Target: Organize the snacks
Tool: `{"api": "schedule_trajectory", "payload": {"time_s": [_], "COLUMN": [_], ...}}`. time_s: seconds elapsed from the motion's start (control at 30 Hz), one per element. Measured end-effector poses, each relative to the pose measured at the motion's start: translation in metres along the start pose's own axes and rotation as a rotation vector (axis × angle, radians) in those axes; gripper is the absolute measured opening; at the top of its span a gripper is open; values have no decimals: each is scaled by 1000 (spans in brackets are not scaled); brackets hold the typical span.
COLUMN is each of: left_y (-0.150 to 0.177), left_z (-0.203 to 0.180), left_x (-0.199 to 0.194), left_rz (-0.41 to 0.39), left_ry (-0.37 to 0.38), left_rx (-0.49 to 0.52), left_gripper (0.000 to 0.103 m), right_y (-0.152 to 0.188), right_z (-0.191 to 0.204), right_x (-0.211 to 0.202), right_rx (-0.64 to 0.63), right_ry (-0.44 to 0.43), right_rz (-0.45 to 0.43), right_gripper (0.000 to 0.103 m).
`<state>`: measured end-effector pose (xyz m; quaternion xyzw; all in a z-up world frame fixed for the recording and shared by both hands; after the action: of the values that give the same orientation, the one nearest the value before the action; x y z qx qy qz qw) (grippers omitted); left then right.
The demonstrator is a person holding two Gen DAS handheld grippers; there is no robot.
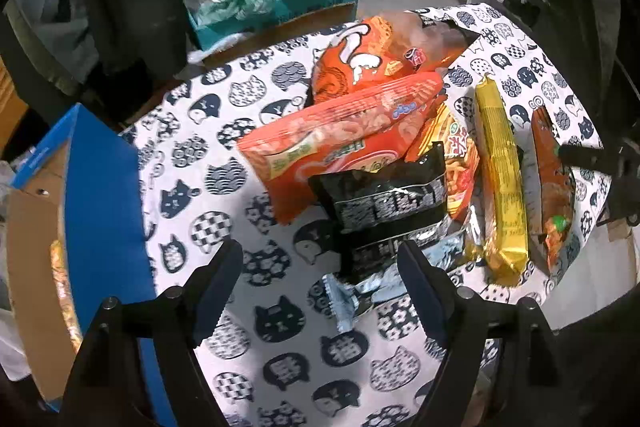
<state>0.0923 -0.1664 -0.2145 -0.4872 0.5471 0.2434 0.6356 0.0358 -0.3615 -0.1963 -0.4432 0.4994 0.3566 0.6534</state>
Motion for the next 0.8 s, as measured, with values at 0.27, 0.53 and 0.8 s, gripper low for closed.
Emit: {"api": "schedule_trajectory", "payload": {"time_s": [0.27,0.53,0.8], "left_y": [-5,-2,-9], "left_z": [-14,-24,-30], "left_x": [26,50,64], "left_rz": [42,85,94], "left_ry": [28,82,102], "left_rx": [-35,-136,-171], "left_gripper": [81,82,89], "right_y": [11,18,19], "right_z": [-7,-17,-14], "right_x": [30,61,83], "right_rx": [9,53,-31], "right_ry": [22,14,62], "right_rz": [65,140,134], "right_gripper": [69,69,60]}}
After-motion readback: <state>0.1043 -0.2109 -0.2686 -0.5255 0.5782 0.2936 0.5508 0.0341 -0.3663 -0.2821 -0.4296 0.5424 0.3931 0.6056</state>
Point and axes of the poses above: each gripper's, at about its wrist camera, not at the fingertips, and x roughly the way its jaws point, z to its left, y to its underside, the point moved 10 cm from there along x, roughly the way its jaws point, and after that the axes turned 8 degrees about y, right-handed, at the moved point
